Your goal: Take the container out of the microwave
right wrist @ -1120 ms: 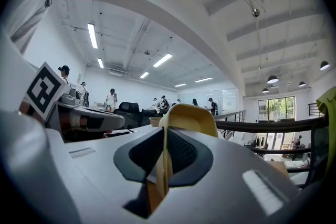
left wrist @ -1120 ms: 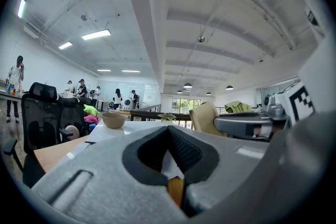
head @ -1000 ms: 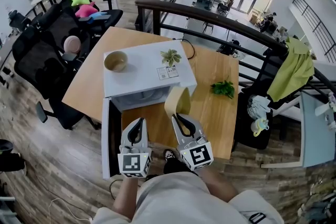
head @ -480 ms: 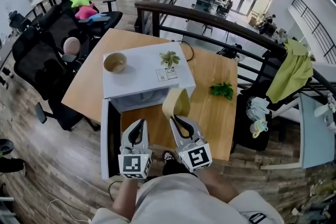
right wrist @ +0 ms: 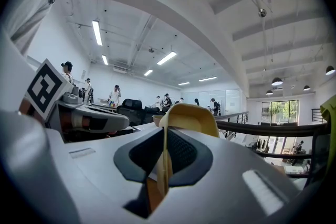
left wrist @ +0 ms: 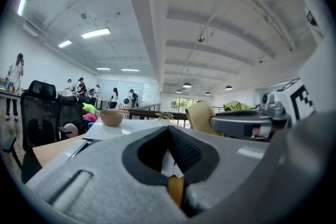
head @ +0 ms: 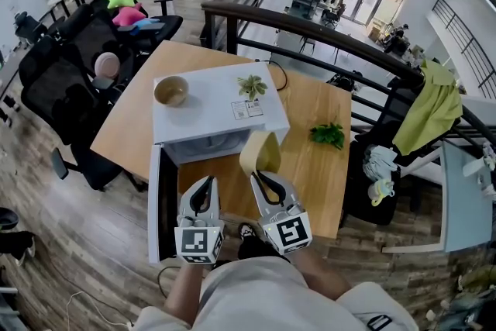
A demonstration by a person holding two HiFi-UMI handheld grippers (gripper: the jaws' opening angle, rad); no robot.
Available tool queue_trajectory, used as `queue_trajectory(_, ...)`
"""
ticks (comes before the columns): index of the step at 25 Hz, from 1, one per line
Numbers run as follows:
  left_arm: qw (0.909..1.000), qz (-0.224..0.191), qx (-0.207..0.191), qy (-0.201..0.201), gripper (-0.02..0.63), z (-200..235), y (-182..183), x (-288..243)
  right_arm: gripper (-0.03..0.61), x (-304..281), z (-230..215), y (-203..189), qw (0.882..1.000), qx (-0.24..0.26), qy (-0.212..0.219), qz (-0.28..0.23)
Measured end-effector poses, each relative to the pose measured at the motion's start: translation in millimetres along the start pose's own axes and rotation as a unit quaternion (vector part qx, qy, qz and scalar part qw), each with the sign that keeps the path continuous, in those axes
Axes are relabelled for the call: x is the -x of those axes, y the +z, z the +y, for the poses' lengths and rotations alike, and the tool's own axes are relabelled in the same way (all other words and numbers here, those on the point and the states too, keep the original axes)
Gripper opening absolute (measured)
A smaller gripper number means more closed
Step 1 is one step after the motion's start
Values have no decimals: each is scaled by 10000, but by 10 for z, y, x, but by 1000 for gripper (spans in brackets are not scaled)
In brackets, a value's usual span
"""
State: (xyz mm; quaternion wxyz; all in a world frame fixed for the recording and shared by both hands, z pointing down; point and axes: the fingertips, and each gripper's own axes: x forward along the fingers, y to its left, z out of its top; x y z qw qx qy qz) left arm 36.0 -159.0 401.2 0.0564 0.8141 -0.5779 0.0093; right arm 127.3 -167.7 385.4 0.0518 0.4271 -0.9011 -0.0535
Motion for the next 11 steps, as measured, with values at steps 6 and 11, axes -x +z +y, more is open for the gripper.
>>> queue_trajectory(6, 10000, 40, 48, 5, 3, 5, -33, -14, 32, 9, -22, -43, 10000, -39, -30, 66)
queue_trajectory(11, 10000, 62, 65, 36, 3, 5, -48, -35, 32, 14, -68, -40, 10000, -11, -35, 57)
